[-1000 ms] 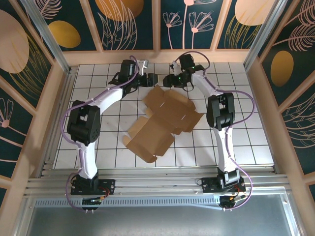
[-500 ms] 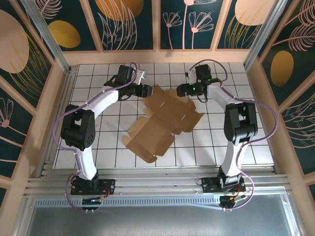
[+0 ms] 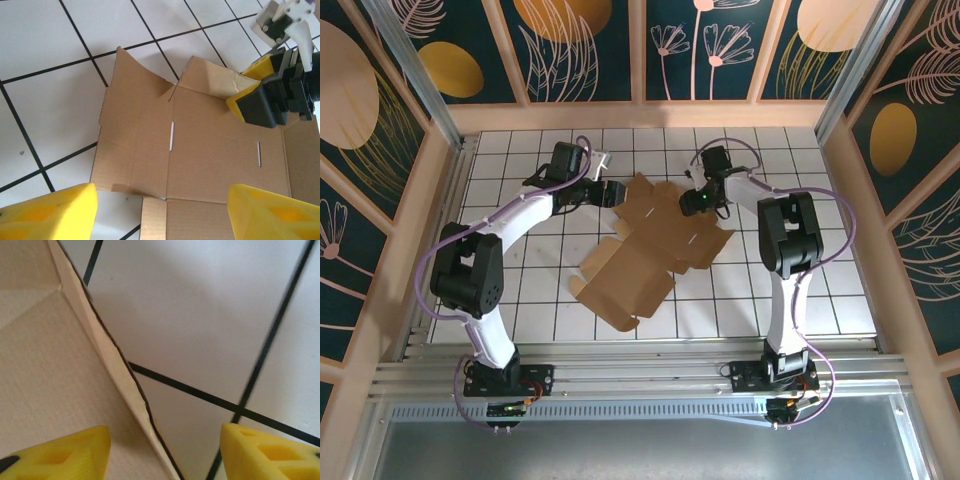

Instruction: Fold the paper box

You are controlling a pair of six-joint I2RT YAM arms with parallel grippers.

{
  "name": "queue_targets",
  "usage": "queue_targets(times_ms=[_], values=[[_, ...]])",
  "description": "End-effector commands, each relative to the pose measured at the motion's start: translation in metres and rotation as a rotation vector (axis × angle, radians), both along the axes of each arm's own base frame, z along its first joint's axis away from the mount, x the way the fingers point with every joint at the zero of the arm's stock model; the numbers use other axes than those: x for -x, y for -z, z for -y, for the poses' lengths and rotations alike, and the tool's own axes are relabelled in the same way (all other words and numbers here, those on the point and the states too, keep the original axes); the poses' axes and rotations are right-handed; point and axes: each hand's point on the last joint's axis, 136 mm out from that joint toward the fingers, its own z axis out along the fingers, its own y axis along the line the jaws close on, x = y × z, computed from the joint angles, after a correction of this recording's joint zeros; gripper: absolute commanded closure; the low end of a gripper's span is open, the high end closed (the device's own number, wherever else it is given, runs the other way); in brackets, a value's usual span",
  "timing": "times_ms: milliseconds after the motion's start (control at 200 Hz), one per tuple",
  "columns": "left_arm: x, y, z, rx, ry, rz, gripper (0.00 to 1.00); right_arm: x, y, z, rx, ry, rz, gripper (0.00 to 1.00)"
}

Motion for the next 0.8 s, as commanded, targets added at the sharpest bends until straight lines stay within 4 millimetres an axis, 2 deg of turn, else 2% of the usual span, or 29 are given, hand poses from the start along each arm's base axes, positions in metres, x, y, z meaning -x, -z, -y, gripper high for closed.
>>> queue_targets(times_ms=[0,135,220,270,280,305,445,450,511,561,701,766,776,796], values=[[-0.003,-0.016,-0.004,0.037,-0.022,0.037,0.29,-0.007,-0.013,-0.004,0.071,-0.020,0.045,0.53],[-0.002,-0.021,-0.011,0.039,-0.046,0.065,0.27,-0.012,-0.031,0.000,0.268,-0.034,0.171,0.69],[-0.002,-0.026,-0.015,0.040,-0.059,0.093,0.26,-0.014,-0.051,0.004,0.416,-0.042,0.274,0.78],[-0.002,-0.020,-0.018,0.029,-0.071,0.101,0.26,-0.014,-0.065,0.006,0.499,-0.043,0.342,0.84],[-0.001,-0.030,-0.019,0.036,-0.075,0.126,0.25,-0.015,-0.068,0.006,0.514,-0.045,0.356,0.85],[-0.001,-0.034,-0.022,0.033,-0.086,0.145,0.25,-0.015,-0.078,0.006,0.547,-0.042,0.394,0.87],[0.005,-0.056,-0.031,0.063,-0.102,0.274,0.24,-0.016,-0.143,0.008,0.722,-0.045,0.614,0.89],[0.006,-0.054,-0.032,0.062,-0.104,0.273,0.24,-0.014,-0.148,0.002,0.734,-0.057,0.636,0.89],[0.007,-0.065,-0.037,0.066,-0.127,0.336,0.23,-0.008,-0.172,-0.007,0.816,-0.108,0.732,0.88],[0.006,-0.069,-0.044,0.062,-0.162,0.371,0.23,-0.003,-0.186,-0.011,0.904,-0.166,0.794,0.87],[-0.002,-0.076,-0.058,0.067,-0.249,0.403,0.23,0.007,-0.192,-0.008,1.145,-0.337,0.826,0.88],[-0.005,-0.084,-0.057,0.105,-0.266,0.431,0.23,0.012,-0.194,-0.004,1.227,-0.414,0.855,0.94],[-0.002,-0.077,-0.058,0.105,-0.266,0.419,0.23,0.013,-0.194,-0.003,1.233,-0.422,0.860,0.94],[-0.001,-0.074,-0.057,0.115,-0.264,0.420,0.23,0.014,-0.194,-0.002,1.252,-0.448,0.868,0.95]])
